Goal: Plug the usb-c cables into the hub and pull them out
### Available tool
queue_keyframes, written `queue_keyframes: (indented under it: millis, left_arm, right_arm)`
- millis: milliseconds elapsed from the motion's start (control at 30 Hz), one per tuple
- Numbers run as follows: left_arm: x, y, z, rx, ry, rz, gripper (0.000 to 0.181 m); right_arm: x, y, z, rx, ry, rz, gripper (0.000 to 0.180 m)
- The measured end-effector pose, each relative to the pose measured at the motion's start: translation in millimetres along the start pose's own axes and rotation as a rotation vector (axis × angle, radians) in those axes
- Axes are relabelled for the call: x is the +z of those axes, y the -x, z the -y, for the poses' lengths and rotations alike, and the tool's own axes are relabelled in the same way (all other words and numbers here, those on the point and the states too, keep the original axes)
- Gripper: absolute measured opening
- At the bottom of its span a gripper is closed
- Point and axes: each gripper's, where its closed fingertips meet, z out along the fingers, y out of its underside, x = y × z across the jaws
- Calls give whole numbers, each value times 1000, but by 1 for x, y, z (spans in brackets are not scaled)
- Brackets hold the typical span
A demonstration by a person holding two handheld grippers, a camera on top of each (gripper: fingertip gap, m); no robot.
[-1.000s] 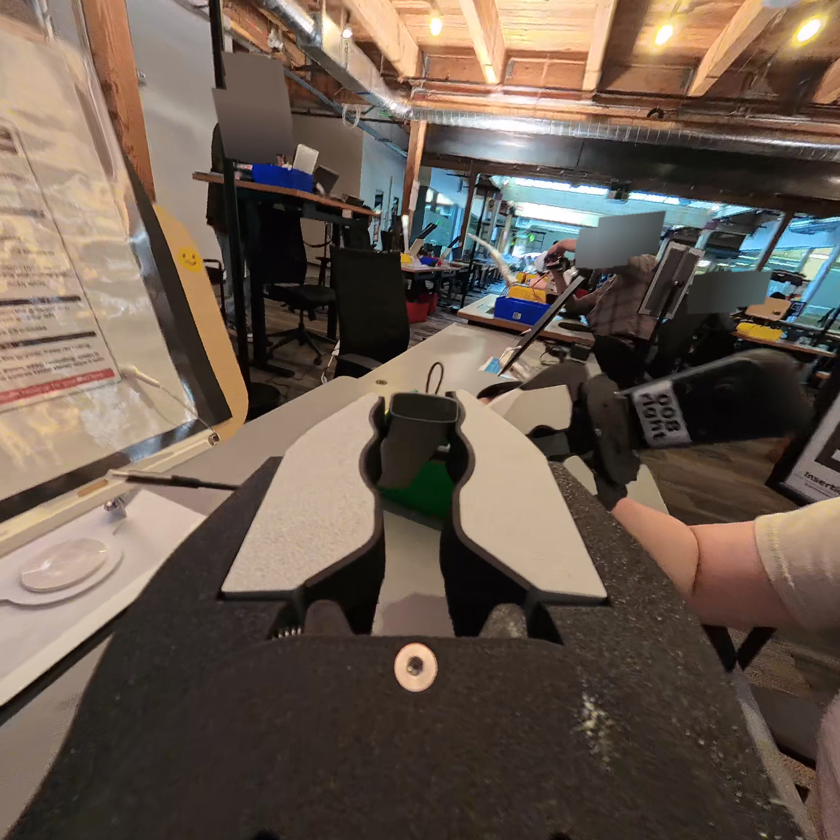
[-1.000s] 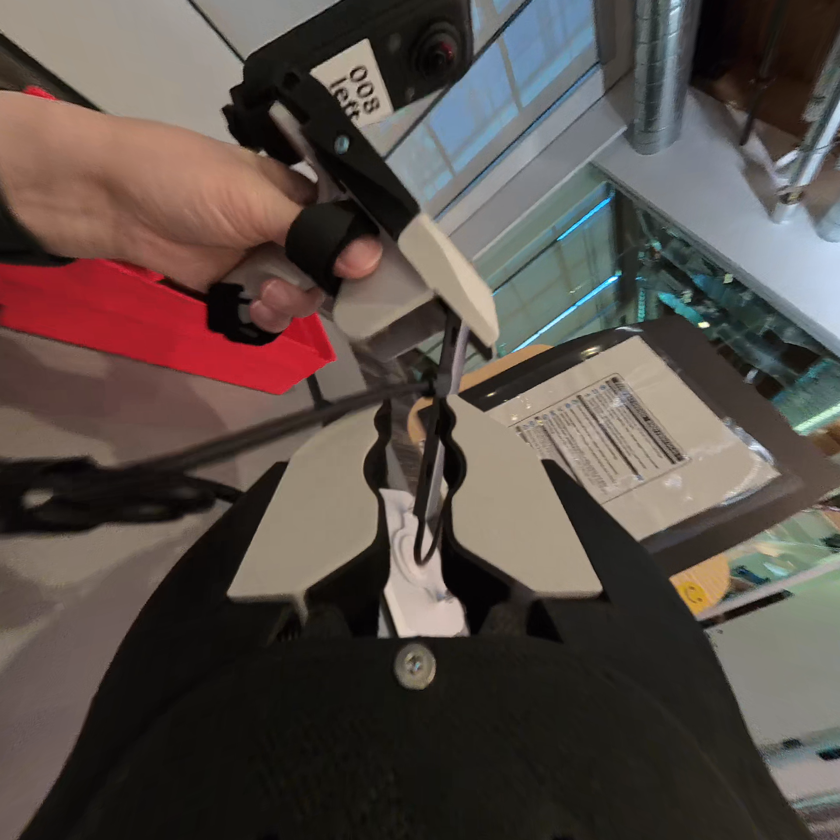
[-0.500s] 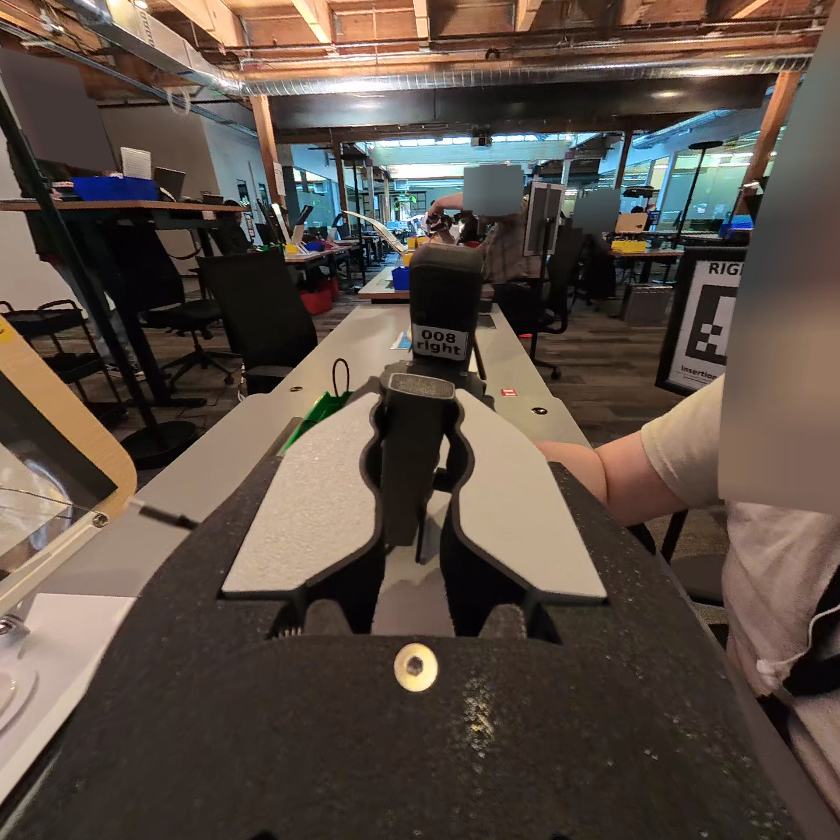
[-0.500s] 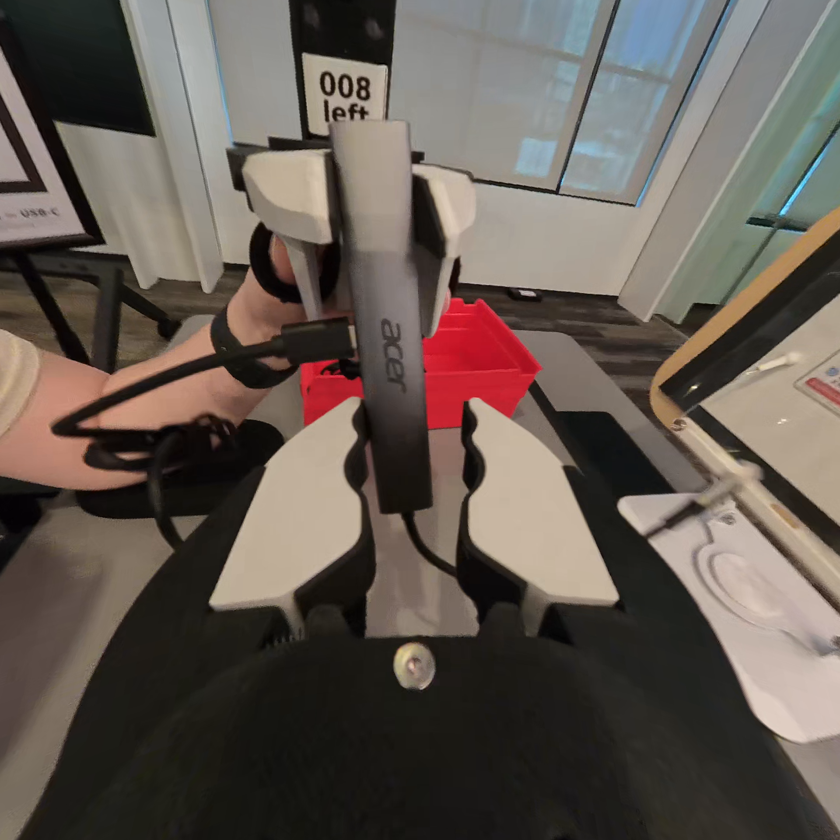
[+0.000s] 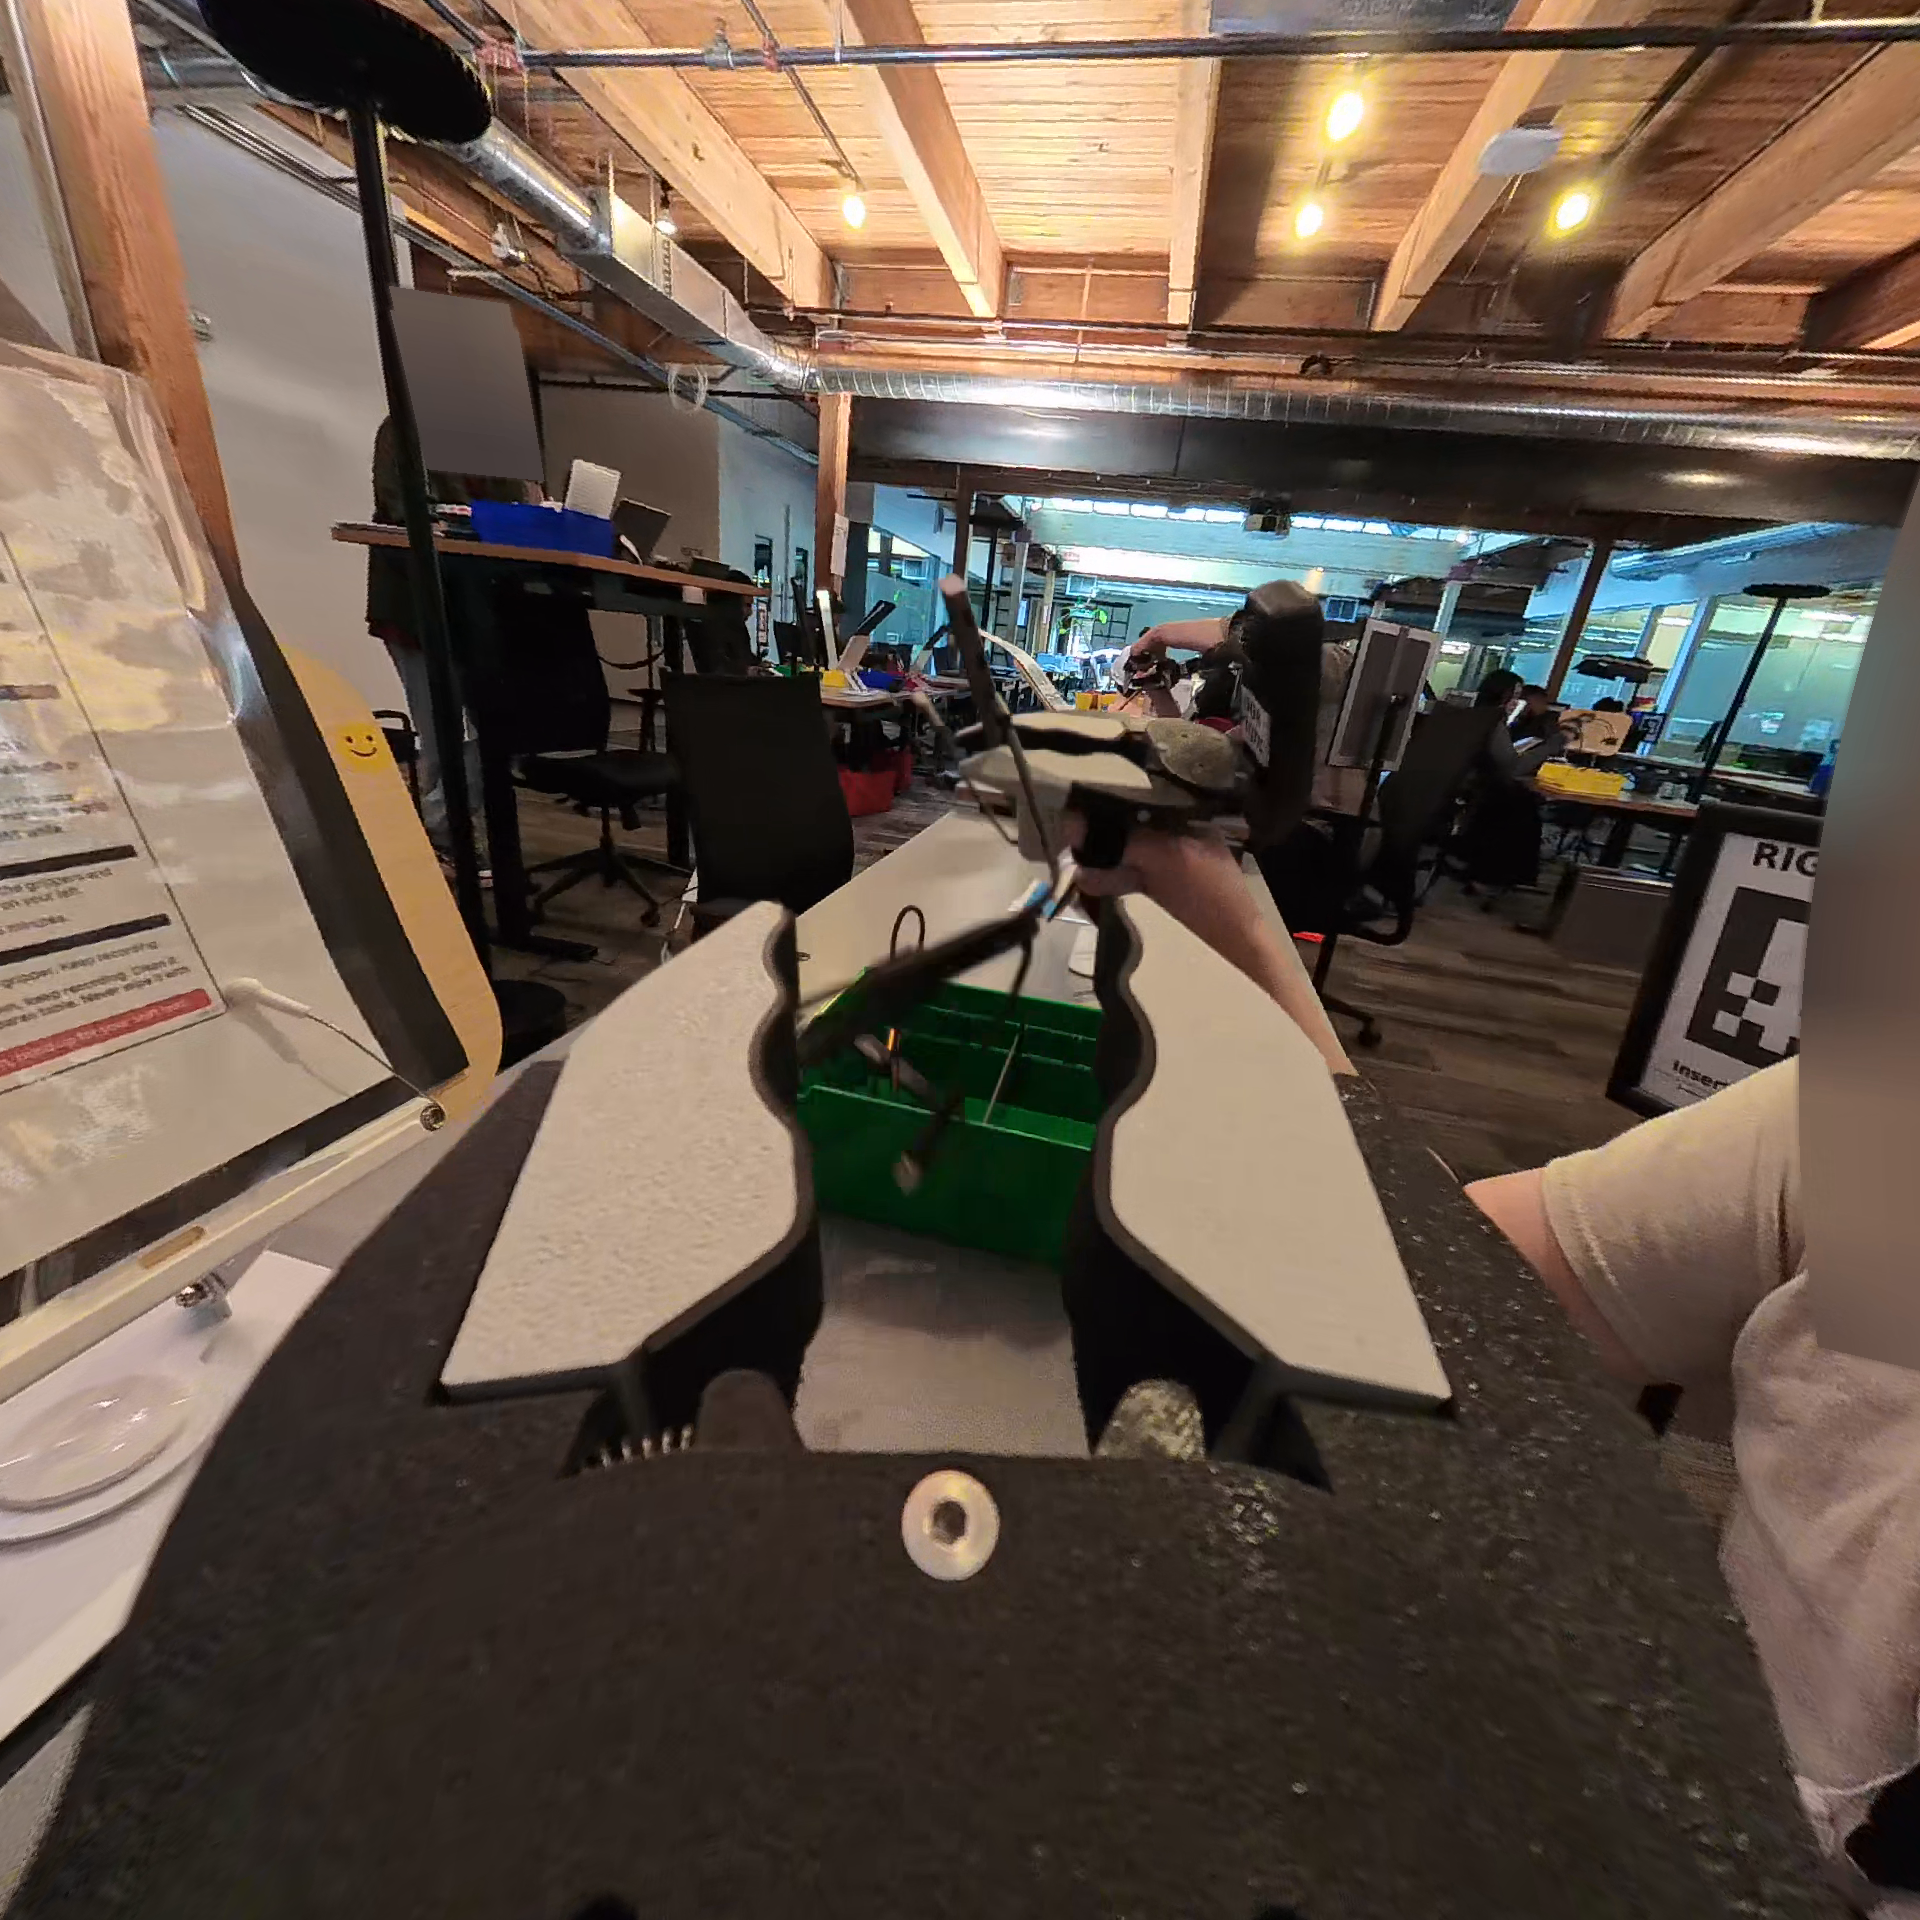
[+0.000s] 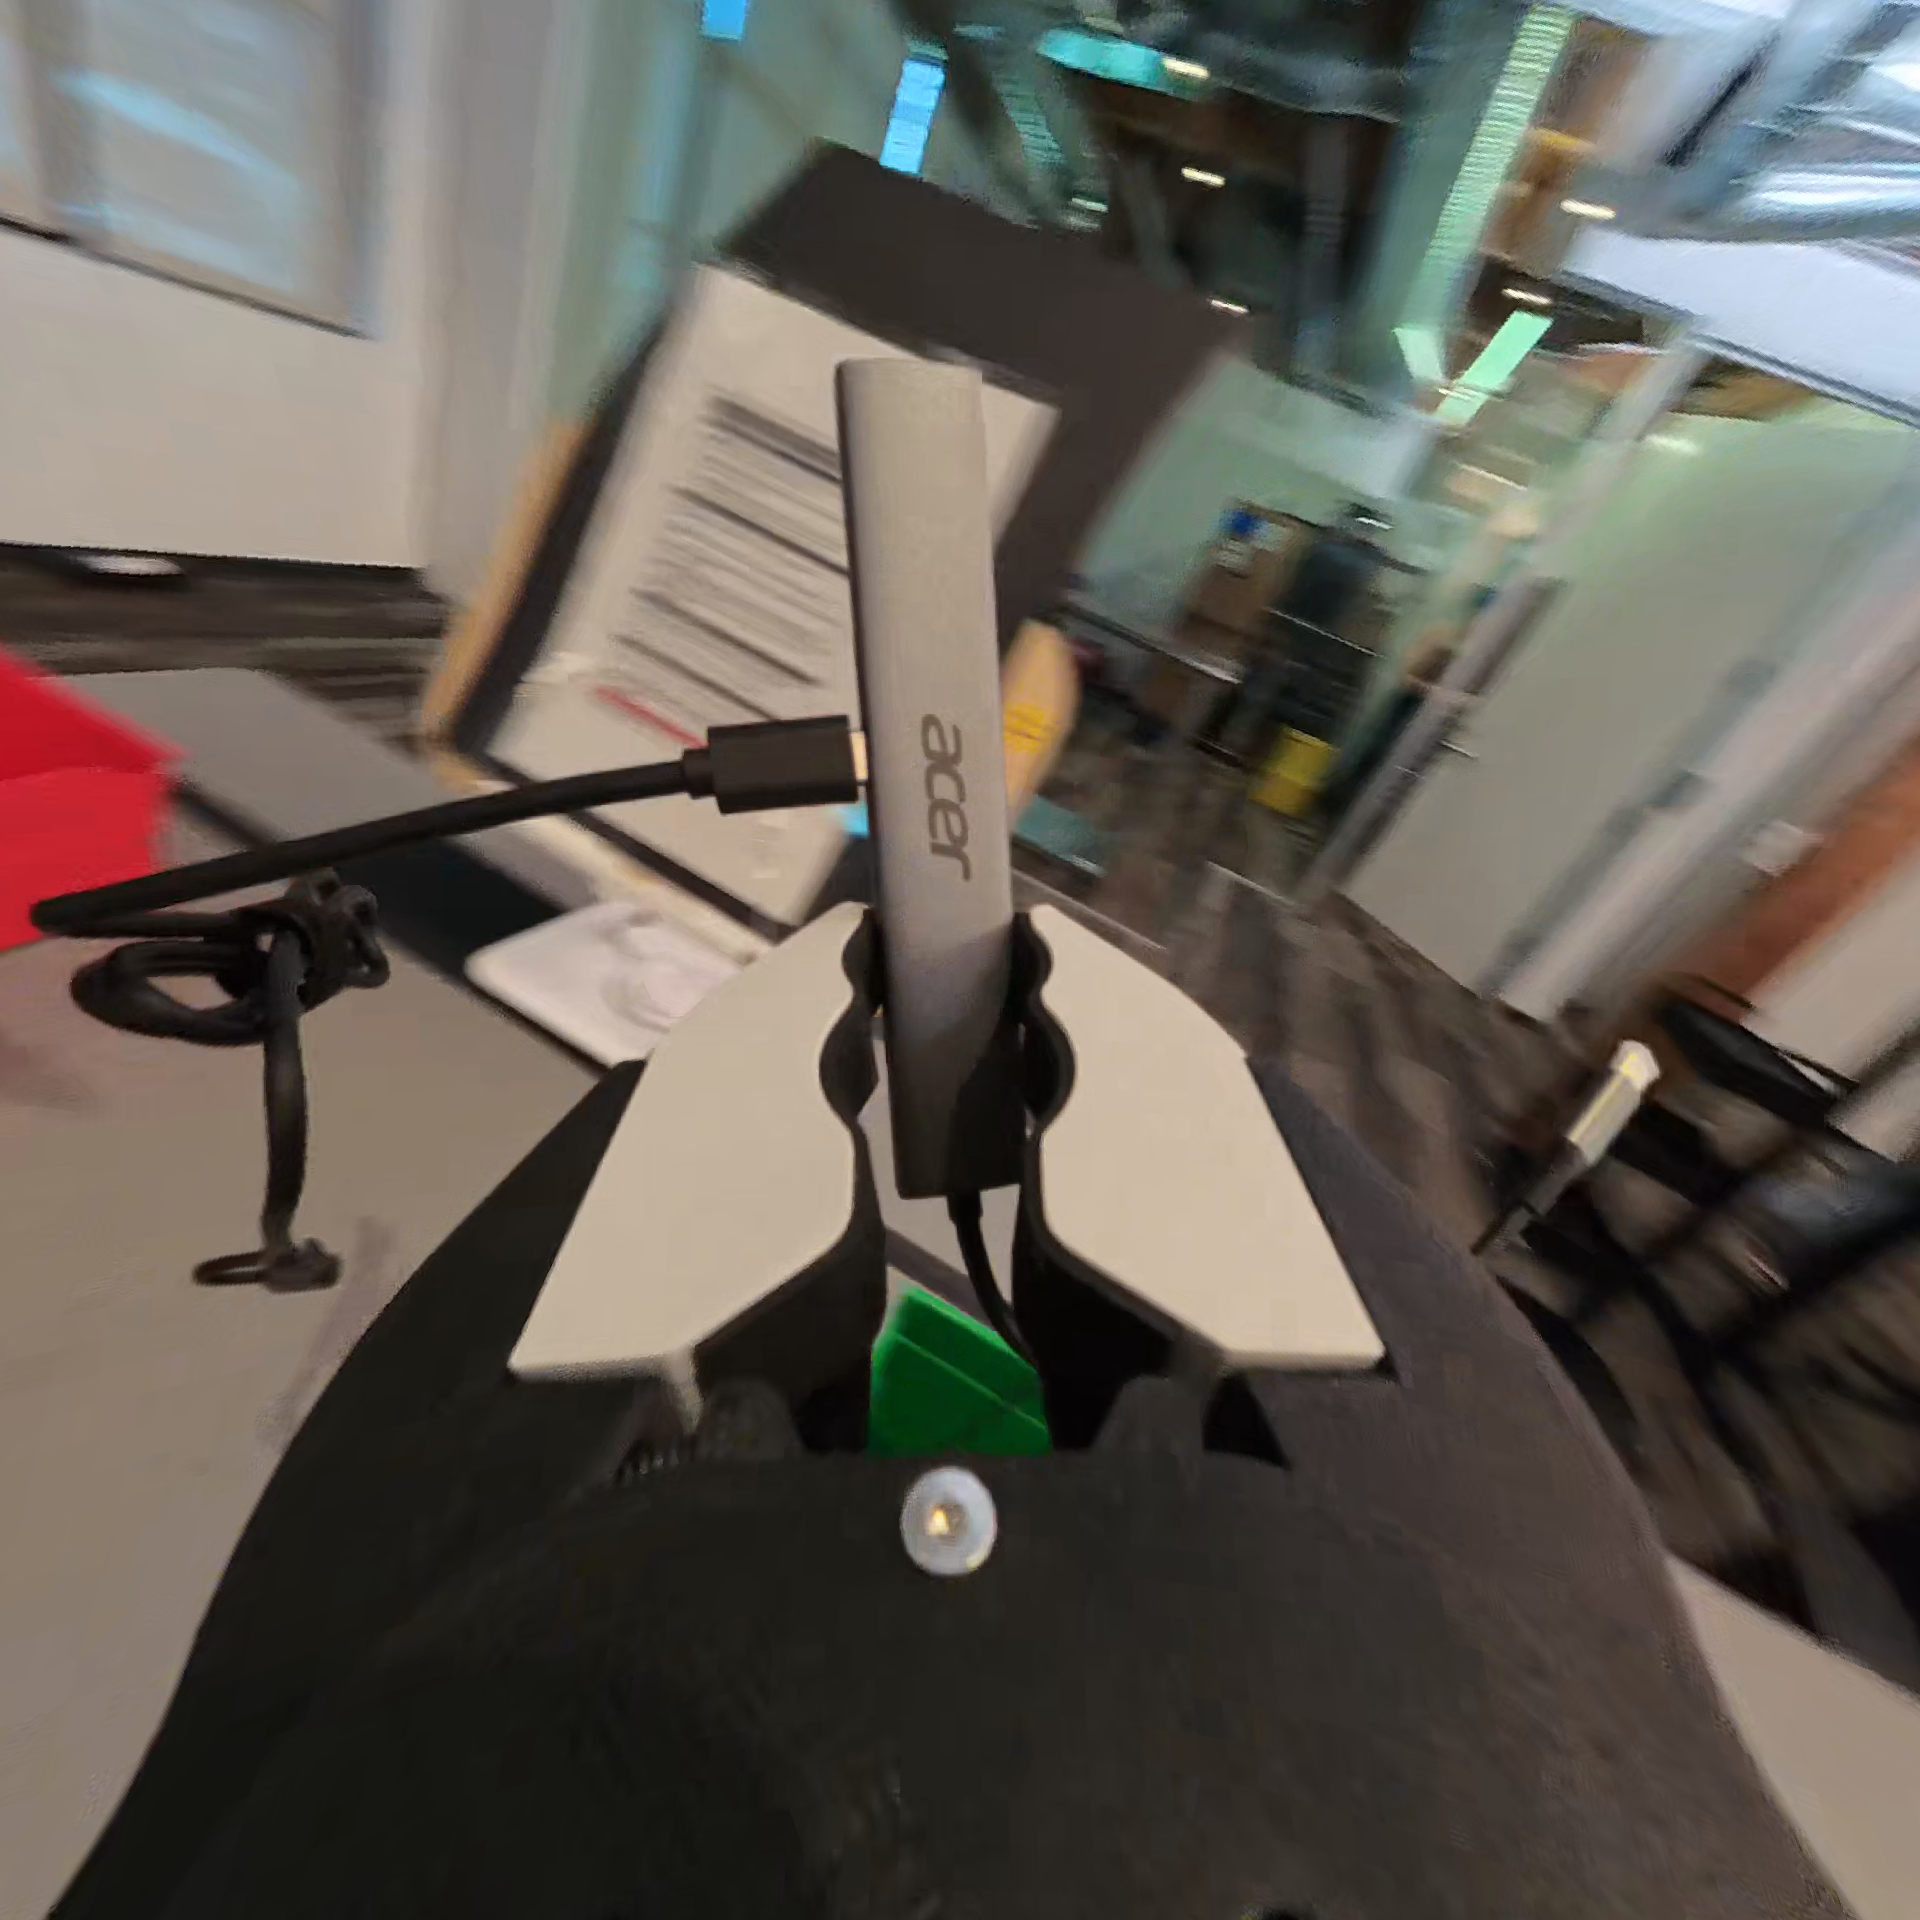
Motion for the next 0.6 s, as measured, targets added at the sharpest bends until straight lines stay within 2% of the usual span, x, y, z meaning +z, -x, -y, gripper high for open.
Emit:
queue_keyframes:
  millis: [100,200,333,600]
  left_arm:
    - [4,0,-6,-8,25,-9,53]
    - [10,-2,-15,-22,63,-28,52]
    - [16,-4,-24,-32,103,-45,52]
    - [18,-5,-27,-42,117,-51,51]
  right_arm:
    - [-22,-69,-35,1,103,-223,24]
    - [-34,-106,-74,15,209,-323,25]
    - [-31,-121,-115,17,319,-325,25]
    - [-8,-88,-180,-85,534,-79,25]
